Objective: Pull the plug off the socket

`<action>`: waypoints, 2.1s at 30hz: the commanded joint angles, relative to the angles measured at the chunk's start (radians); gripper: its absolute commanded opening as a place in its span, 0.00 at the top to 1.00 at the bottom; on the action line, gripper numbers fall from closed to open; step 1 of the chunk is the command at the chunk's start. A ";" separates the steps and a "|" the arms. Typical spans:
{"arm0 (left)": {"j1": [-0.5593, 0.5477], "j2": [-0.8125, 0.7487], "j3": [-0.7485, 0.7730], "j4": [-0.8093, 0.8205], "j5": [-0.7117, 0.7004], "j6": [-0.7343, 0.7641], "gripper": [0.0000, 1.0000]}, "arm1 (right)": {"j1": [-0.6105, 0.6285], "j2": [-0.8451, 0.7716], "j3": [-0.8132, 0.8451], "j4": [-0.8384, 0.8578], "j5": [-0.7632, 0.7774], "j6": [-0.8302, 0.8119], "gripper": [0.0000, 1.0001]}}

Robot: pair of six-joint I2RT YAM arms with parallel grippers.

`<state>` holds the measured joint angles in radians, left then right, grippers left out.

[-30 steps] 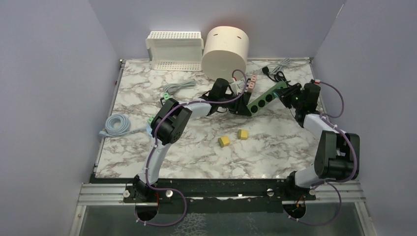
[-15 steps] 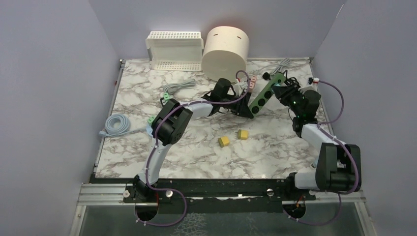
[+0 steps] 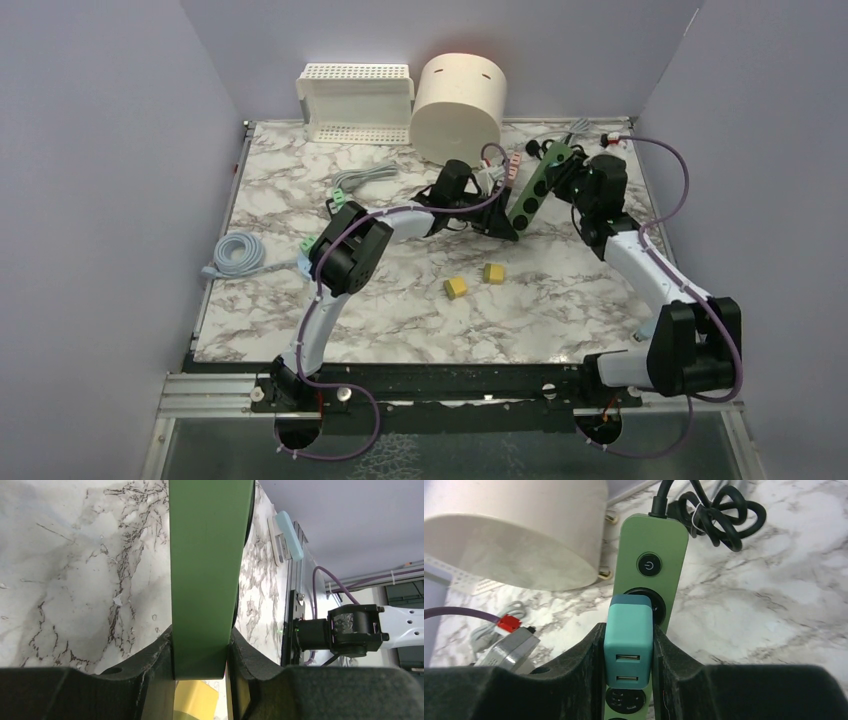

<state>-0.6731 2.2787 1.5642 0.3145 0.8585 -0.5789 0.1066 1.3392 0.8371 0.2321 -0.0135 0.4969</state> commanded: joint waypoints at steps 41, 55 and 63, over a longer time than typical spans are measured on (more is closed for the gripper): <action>-0.058 0.099 0.459 -0.299 -0.112 0.137 1.00 | 0.091 -0.507 -0.087 -0.272 0.034 -0.129 0.99; -0.148 0.372 0.771 -0.312 -0.058 0.004 1.00 | 0.090 -0.804 -0.150 -0.422 0.282 -0.103 0.99; -0.165 0.487 0.845 -0.300 -0.055 -0.075 1.00 | 0.090 -0.774 -0.144 -0.427 0.243 -0.100 0.99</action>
<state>-0.8379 2.7541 2.3604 -0.0547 0.7799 -0.6178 0.2008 0.5510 0.6941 -0.1825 0.2234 0.3904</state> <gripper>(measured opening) 0.362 0.353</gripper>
